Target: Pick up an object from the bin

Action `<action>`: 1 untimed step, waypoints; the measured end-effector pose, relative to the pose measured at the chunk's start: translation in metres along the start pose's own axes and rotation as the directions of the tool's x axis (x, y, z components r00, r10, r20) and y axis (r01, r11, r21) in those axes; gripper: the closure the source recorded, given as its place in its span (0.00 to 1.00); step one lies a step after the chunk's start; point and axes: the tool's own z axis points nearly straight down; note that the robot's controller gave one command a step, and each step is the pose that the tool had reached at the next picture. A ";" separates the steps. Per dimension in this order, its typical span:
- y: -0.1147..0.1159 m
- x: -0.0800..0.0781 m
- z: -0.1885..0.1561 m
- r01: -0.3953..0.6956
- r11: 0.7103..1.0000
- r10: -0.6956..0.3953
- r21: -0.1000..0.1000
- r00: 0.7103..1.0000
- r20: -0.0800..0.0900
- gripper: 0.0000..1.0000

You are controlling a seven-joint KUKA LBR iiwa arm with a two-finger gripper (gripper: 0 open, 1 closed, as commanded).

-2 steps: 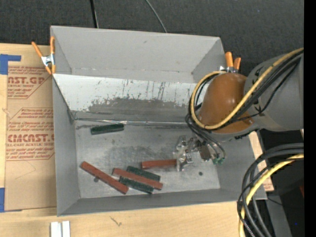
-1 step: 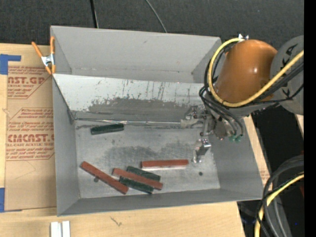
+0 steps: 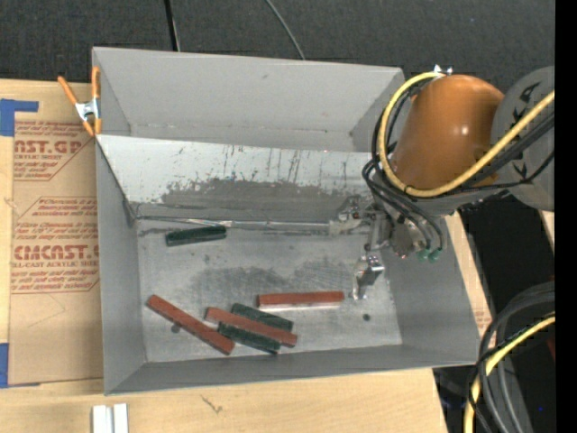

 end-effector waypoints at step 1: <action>-0.001 0.006 0.047 0.052 0.999 -0.052 0.001 0.999 0.006 0.00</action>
Offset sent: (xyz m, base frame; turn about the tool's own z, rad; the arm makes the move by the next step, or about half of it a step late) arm -0.0268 0.0191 -0.1378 0.0685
